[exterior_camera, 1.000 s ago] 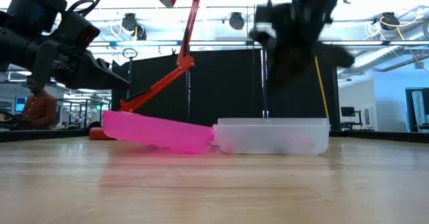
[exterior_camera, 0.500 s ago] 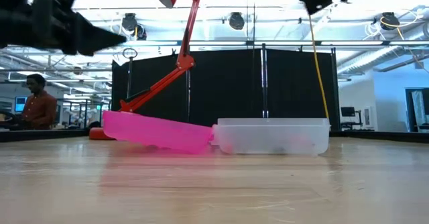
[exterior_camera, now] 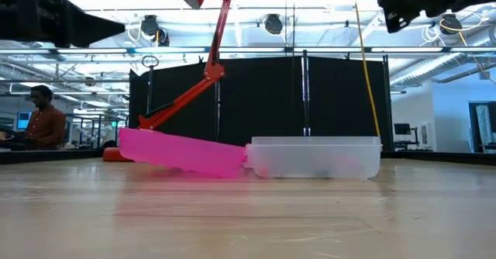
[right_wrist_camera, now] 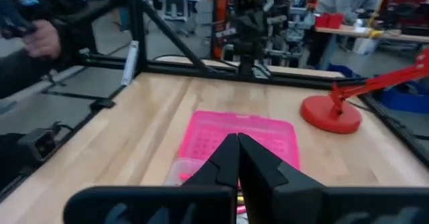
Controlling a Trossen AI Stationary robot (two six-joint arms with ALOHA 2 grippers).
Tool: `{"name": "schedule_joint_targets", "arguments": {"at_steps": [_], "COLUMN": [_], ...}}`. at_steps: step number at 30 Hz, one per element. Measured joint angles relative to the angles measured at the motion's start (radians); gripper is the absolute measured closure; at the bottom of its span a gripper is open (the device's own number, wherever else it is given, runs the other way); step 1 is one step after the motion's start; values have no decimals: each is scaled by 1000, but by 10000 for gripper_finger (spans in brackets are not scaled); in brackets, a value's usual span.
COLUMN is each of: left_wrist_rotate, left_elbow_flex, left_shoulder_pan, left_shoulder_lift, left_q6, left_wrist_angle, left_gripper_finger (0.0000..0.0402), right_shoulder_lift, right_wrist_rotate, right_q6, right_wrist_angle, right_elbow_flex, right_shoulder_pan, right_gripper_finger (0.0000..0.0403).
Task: Pick & place school supplies into a supply box
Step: Return to Home Position
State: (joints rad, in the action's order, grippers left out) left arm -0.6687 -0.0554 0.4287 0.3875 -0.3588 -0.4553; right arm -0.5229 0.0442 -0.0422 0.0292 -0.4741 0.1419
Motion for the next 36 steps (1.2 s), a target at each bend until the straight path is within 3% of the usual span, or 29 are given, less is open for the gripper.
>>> {"name": "schedule_joint_targets", "arguments": {"at_steps": [4, 9, 14, 20, 29, 36], "left_wrist_rotate": [90, 124, 195, 277, 351, 349], "left_elbow_flex": [-31, -88, -95, -94, -93, -45], "left_shoulder_pan": [-35, -73, -77, -77, -77, -77], "left_shoulder_lift": [-119, -219, -287, -311, -311, -317], "left_q6": [120, 237, 210, 212, 210, 205], "left_wrist_angle": [267, 517, 536, 579, 618, 610], "left_gripper_finger": [399, 399, 399, 399, 400, 399], "right_shoulder_lift": [47, 79, 112, 181, 222, 221], "right_wrist_rotate": [-16, 38, 37, 32, -131, -168], "right_q6": [27, 28, 25, 62, 110, 148], "right_wrist_angle": [-8, -29, -178, -203, -206, -314], "right_elbow_flex": [45, 93, 199, 282, 303, 408], "right_shoulder_pan": [-9, -13, -15, -88, -233, -248], "right_gripper_finger": [403, 403, 403, 403, 403, 403]}}
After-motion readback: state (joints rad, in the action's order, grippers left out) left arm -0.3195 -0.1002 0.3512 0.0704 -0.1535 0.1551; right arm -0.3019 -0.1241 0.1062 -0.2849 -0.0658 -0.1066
